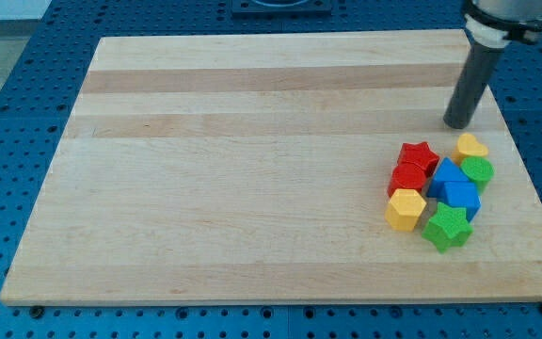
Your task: Push the heart into the cube
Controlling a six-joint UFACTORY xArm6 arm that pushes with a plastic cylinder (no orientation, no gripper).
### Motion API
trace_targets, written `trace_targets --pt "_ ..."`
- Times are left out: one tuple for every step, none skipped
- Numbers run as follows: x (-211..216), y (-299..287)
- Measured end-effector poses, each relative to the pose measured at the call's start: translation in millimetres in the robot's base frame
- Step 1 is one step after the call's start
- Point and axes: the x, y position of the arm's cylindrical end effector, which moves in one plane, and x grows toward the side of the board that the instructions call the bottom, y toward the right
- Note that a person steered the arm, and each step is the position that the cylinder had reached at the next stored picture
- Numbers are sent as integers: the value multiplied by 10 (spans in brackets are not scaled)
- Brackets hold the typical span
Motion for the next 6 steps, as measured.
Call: trace_targets --pt "90 37" --pt "260 18" --pt "642 -53" --pt "886 -74" --pt "1017 -74" --pt "1064 -74"
